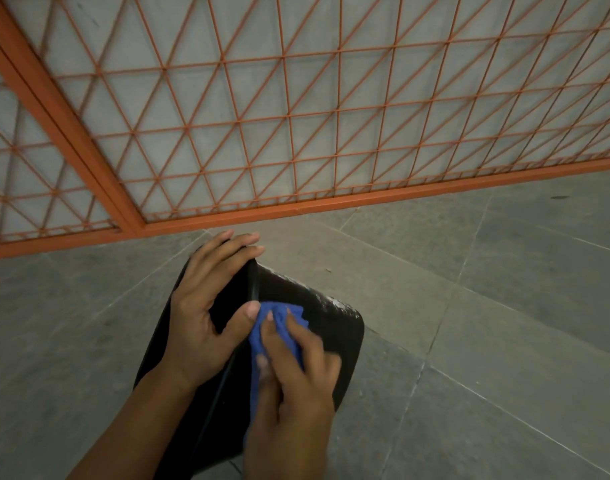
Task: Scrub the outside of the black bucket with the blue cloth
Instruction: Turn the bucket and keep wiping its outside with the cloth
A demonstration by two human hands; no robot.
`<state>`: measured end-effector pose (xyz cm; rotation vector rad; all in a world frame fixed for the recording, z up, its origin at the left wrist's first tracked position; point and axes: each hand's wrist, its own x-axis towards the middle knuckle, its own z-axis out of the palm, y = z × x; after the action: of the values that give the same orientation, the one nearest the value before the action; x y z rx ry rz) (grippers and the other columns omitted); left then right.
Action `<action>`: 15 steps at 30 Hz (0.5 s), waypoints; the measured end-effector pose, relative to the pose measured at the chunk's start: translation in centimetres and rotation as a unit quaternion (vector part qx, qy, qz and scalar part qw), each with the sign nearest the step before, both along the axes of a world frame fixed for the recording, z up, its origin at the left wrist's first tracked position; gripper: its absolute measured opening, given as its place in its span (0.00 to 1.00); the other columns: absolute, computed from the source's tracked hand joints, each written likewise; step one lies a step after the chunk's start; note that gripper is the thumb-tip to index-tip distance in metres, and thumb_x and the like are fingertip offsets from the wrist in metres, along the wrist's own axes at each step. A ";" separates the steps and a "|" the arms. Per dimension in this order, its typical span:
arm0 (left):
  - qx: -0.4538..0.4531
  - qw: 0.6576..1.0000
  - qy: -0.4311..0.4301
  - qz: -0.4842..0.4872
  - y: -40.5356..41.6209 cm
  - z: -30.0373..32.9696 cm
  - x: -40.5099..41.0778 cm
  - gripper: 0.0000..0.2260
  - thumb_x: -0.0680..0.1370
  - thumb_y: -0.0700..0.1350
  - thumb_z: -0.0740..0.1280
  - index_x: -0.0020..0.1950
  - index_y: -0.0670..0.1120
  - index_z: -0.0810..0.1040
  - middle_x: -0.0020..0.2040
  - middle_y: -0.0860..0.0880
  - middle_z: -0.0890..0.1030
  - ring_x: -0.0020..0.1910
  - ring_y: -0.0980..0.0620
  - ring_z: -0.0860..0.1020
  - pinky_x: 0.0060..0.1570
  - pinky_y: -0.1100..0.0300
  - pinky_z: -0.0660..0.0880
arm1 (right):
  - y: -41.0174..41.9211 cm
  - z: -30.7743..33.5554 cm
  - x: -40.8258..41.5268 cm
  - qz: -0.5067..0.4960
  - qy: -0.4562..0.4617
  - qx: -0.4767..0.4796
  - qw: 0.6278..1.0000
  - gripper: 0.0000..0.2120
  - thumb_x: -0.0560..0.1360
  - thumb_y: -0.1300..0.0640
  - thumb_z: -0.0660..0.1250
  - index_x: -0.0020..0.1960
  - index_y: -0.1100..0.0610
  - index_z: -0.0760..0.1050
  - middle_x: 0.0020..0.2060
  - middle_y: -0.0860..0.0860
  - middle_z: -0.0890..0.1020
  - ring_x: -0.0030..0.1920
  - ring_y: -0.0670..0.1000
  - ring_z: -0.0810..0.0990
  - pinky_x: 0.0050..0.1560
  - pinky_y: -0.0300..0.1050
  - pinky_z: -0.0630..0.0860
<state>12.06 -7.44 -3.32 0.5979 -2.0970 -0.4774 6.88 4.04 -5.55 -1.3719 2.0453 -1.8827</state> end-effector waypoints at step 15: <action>0.010 1.000 0.006 0.024 0.1 0.3 0.1 0.25 0.76 0.57 0.61 0.60 0.38 0.75 0.63 0.41 0.76 0.69 0.39 0.69 0.69 0.40 0.64 | -2.4 -1.0 -5.4 0.025 -0.158 0.111 0.981 0.16 0.77 0.63 0.61 0.61 0.50 0.74 0.59 0.47 0.73 0.51 0.33 0.64 0.52 0.18 0.59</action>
<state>12.12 -7.31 -3.02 0.6550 -2.0642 -0.4737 1.47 1.59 -6.58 -0.9906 1.9689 -1.6632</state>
